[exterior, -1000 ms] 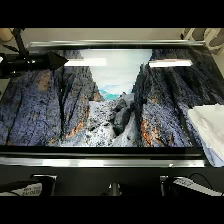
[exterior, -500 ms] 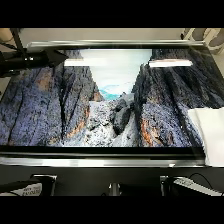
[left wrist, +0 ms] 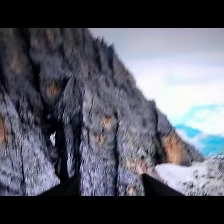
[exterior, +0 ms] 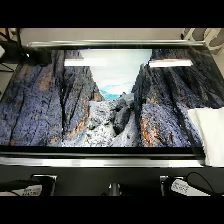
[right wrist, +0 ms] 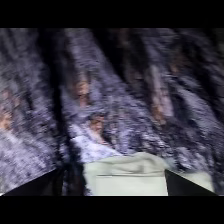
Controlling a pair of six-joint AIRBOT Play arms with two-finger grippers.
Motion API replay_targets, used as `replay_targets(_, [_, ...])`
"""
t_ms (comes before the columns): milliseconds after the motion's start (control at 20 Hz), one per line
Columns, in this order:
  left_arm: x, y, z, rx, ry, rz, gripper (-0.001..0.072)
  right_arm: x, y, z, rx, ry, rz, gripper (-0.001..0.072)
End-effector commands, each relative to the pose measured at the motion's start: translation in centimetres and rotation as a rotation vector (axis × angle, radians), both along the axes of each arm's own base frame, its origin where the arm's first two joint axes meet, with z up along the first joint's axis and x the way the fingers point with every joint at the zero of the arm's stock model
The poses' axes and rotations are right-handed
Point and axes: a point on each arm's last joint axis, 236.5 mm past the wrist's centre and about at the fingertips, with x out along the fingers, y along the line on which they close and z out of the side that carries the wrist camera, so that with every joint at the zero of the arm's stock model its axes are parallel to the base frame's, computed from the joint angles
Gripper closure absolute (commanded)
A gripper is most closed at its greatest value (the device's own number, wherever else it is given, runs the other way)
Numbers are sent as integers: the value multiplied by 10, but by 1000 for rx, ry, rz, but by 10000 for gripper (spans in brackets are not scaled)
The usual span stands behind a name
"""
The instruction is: Fold the shirts.
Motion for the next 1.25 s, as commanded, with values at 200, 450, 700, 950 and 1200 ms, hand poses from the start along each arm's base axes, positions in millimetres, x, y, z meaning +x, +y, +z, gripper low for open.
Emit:
replay_targets(200, [-91,-3,-136,-12,386,46,245,-42,197,-131,-1,510,431,83])
replay_targets(450, [-88,7,-134,17,352,64,242,-47,205,-148,26,537,417,79])
replay_targets(700, [-88,7,-135,18,355,64,242,-47,205,-148,26,537,416,79])
replay_targets(950, [-88,7,-135,18,355,64,242,-47,205,-148,26,536,417,79])
replay_targets(1200, [-88,7,-135,18,356,64,241,-47,205,-148,26,536,417,79])
